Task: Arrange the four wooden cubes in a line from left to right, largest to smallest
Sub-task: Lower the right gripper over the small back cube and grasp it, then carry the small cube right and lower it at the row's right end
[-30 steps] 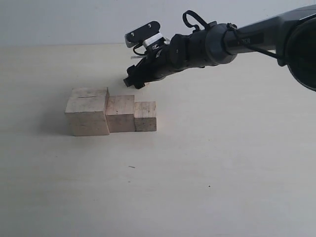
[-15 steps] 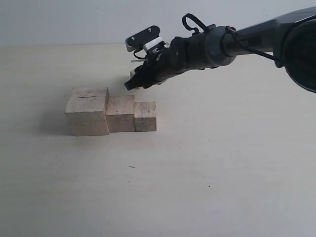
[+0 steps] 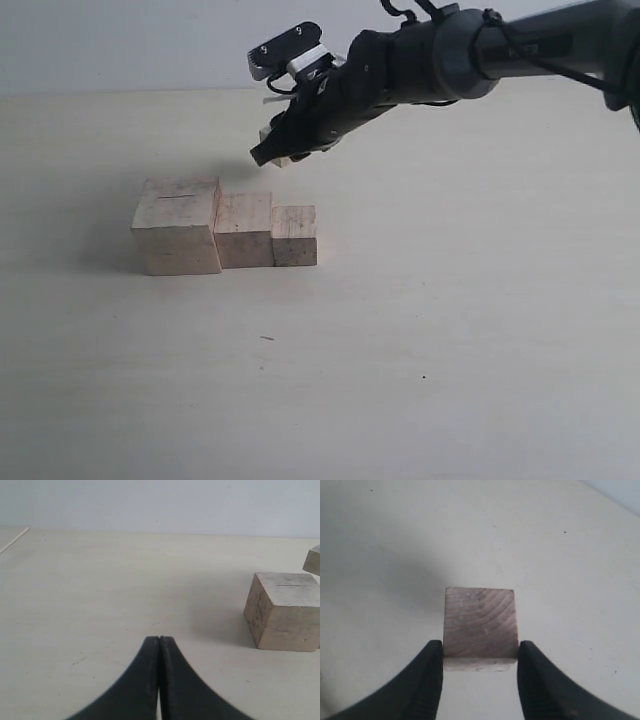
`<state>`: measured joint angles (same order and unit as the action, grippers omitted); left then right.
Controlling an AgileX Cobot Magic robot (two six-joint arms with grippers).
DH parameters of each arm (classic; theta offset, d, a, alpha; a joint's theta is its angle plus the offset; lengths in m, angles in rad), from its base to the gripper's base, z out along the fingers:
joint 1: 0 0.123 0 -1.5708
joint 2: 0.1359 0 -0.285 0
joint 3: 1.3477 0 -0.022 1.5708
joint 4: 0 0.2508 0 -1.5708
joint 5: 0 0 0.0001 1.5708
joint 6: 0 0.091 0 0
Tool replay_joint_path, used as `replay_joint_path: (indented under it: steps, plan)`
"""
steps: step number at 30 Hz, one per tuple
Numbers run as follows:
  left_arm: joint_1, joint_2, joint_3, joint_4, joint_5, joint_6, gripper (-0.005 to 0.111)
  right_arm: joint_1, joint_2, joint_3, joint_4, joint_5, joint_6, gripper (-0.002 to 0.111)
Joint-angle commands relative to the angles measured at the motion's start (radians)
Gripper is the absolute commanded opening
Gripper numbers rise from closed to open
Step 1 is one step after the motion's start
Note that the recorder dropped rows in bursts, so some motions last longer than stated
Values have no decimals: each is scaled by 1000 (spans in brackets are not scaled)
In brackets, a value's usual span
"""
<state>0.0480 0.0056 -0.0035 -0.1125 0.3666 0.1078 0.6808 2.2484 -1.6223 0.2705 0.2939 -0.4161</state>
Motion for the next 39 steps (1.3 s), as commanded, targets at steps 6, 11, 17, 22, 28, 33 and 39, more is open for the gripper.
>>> replay_joint_path:
  steps: [6,11,17,22,28,33,39]
  plan:
    - [-1,-6,3,1,-12,-8,0,-36,-128,-2,-167,422,-36,0]
    - [-1,-6,3,1,-12,-8,0,-159,-212,-2,-159,482,-65,0]
    - [-1,-6,3,1,-12,-8,0,-339,-260,2,207,686,-509,0]
    - [-1,-6,3,1,-12,-8,0,-383,-234,93,534,840,-1163,0]
    - [-1,-6,3,1,-12,-8,0,-337,-168,200,546,712,-1397,0]
    - [-1,-6,3,1,-12,-8,0,-291,-139,210,591,688,-1397,0]
    - [-1,-6,3,1,-12,-8,0,-274,-139,210,590,614,-1397,0]
